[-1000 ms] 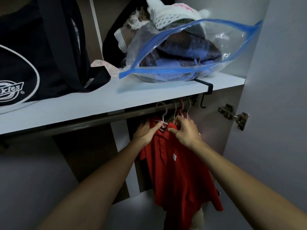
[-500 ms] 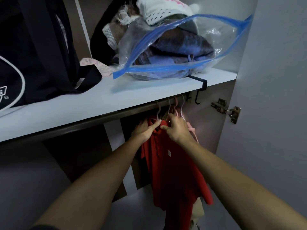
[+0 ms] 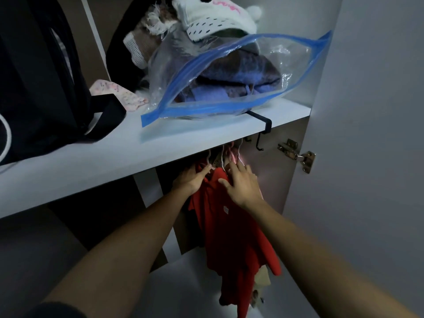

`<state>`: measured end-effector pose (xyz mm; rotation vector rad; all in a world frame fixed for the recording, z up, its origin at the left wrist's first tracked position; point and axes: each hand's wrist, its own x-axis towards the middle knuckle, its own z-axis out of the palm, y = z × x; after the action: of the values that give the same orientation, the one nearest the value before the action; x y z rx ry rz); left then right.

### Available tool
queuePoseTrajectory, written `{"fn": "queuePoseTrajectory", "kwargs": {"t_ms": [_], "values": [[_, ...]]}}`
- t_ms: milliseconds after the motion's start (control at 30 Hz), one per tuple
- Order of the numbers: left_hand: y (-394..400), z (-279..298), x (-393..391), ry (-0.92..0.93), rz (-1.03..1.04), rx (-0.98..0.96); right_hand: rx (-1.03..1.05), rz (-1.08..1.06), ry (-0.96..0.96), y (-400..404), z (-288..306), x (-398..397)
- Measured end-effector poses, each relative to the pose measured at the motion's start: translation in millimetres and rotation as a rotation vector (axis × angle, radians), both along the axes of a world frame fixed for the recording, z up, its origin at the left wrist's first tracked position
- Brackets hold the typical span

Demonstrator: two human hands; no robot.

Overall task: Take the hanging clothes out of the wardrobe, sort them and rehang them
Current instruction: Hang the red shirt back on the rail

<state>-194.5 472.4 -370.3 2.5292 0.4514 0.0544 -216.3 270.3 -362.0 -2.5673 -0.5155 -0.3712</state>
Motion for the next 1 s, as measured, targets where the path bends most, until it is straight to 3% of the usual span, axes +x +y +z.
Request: {"fn": "queuePoseTrajectory", "kwargs": {"t_ms": [367, 500, 700, 833, 1000], "values": [[-18, 3, -105, -0.020, 0.075, 0.028, -0.012, 0.119, 0.071, -38, -20, -45], [-52, 3, -187, -0.005, 0.173, 0.018, -0.030, 0.249, 0.054, -66, -27, -80], [-104, 7, -322, 0.036, 0.343, 0.189, -0.081, 0.483, 0.002, -93, -17, -144], [-125, 30, -420, 0.006, 0.463, 0.363, -0.048, 0.671, 0.021, -77, 7, -197], [-157, 40, -541, -0.020, 0.643, 0.419, 0.010, 0.896, 0.046, -48, 10, -283]]}}
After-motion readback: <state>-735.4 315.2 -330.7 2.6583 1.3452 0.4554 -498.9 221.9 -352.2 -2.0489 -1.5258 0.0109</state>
